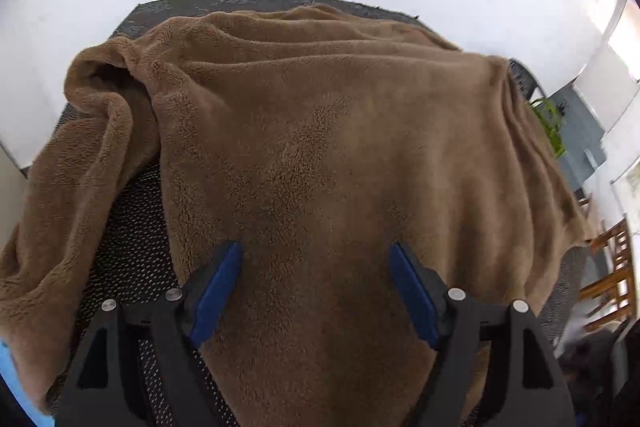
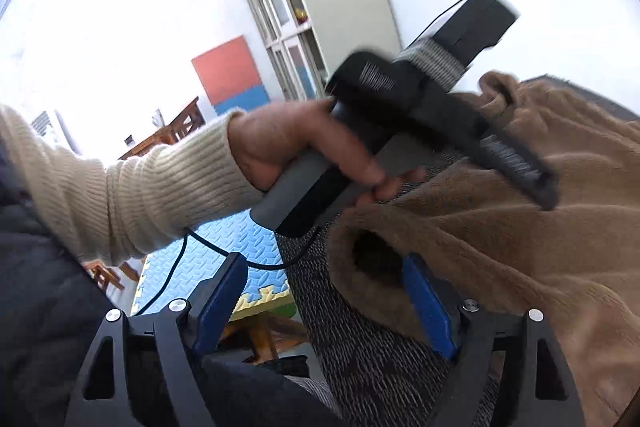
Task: Fold clothes
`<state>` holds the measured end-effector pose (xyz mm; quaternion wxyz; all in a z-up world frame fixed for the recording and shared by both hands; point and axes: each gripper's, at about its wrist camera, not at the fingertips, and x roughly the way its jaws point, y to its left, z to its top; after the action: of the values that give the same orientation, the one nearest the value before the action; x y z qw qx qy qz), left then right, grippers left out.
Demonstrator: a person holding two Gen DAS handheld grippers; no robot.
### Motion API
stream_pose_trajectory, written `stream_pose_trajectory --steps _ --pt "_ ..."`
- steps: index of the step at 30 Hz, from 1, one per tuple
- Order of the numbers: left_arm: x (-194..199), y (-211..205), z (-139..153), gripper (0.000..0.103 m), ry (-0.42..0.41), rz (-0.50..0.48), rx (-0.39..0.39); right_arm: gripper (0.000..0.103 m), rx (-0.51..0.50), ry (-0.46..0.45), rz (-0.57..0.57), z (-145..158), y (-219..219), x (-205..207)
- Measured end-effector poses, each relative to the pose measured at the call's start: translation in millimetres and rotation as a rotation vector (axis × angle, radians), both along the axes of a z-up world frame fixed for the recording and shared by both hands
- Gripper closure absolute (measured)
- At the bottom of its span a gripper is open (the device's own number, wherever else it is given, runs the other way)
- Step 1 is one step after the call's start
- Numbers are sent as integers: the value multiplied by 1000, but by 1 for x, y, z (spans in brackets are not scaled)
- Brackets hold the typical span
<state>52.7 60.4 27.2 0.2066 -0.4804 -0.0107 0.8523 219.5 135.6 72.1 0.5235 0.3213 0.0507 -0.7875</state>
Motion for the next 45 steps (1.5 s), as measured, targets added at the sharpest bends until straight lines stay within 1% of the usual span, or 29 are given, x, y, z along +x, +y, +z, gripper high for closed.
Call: stream_pose_trajectory --steps 3,6,9,10,12,14,16,18,19,22,24,26,29,30,32,35,38,39,40,42,44,45 --pt "3 5 -2 23 12 -4 -43 21 -10 53 -139 7 42 8" --pt "4 6 -7 23 28 -10 -83 21 13 110 -361 12 96 17" --pt "6 6 -7 23 32 4 -97 21 92 160 -620 15 154 30" --pt "7 4 -7 23 30 12 -94 21 117 162 -683 14 167 35" --pt "10 2 -6 23 25 28 -86 21 159 140 -794 11 209 42" --pt "11 2 -7 23 24 33 -91 21 160 81 -854 5 243 45" --pt "11 3 -7 23 24 38 -101 21 139 35 -894 -1 266 50" --pt "12 4 -8 23 24 39 -112 21 139 10 -911 -6 278 49" --pt "11 7 -8 23 24 42 -117 21 166 13 -927 -8 280 48" --pt "17 9 -6 23 25 53 -126 21 270 50 -985 -15 294 43" --pt "22 7 -3 23 28 68 -119 21 346 78 -1048 -20 295 37" --pt "30 4 2 23 34 84 -103 21 446 100 -1125 -22 304 32" --pt "47 -2 11 23 60 102 -94 21 465 159 -1189 -14 307 36" --pt "54 -3 14 23 72 103 -104 21 474 178 -1205 -12 306 37" --pt "66 -4 18 23 94 104 -128 21 516 210 -1203 -11 297 36" --pt "78 -7 21 22 99 91 -133 21 579 250 -1200 -10 285 34" --pt "80 -6 19 22 95 82 -132 21 625 177 -1248 -19 308 16" --pt "80 -7 18 22 96 86 -139 21 613 154 -1282 -17 318 12" --pt "80 -8 16 22 95 97 -145 21 611 133 -1325 -15 329 9" --pt "79 -10 11 22 90 117 -145 21 664 110 -1464 -10 355 12" --pt "78 -11 7 22 76 126 -125 21 652 84 -1558 -3 376 22" --pt "78 -12 5 22 70 129 -118 21 628 78 -1580 2 382 31"
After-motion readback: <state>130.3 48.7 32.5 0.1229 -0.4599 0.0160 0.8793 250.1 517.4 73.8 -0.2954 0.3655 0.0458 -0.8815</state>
